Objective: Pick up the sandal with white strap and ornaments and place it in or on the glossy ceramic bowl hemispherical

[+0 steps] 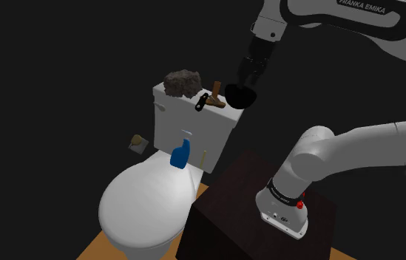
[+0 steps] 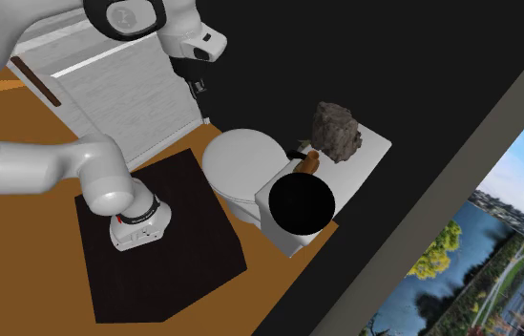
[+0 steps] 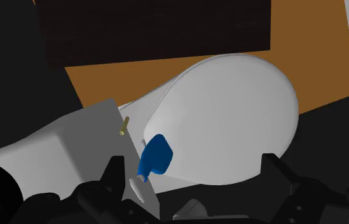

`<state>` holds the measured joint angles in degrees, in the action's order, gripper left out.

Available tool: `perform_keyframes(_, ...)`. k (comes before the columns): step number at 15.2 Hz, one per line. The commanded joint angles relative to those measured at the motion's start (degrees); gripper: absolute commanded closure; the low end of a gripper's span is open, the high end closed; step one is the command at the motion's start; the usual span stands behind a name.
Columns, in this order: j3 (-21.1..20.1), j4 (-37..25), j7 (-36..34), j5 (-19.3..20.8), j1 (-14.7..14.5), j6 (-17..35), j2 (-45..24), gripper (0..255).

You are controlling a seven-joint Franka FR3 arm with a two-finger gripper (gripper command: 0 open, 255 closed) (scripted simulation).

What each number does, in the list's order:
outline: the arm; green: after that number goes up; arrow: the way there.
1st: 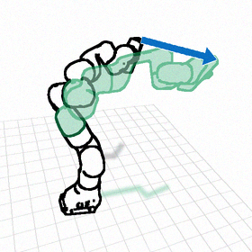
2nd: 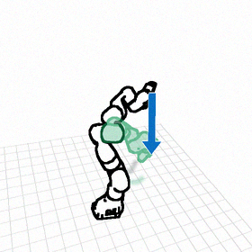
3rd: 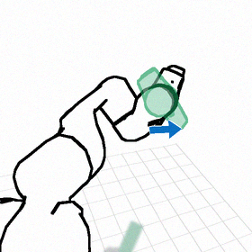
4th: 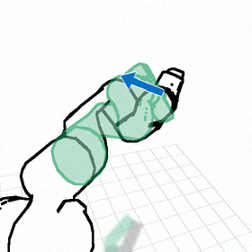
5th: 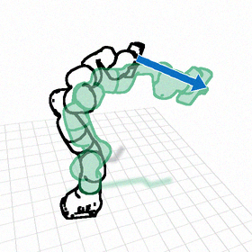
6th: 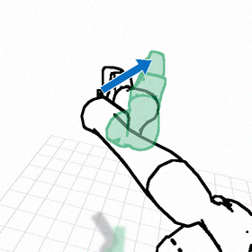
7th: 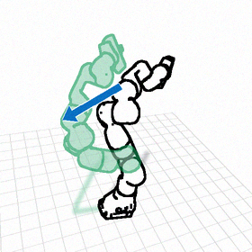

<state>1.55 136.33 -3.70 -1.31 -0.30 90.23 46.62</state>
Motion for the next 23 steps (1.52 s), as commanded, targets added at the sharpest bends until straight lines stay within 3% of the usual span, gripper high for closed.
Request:
perform_keyframes(1,0.00,0.00,0.00,0.00,0.00,0.00,0.00,0)
perform_keyframes(12,6.61,-6.40,12.59,7.11,0.82,11.38,-21.86,0)
perform_keyframes(23,10.56,-21.37,23.60,9.89,1.92,18.28,-46.61,0)
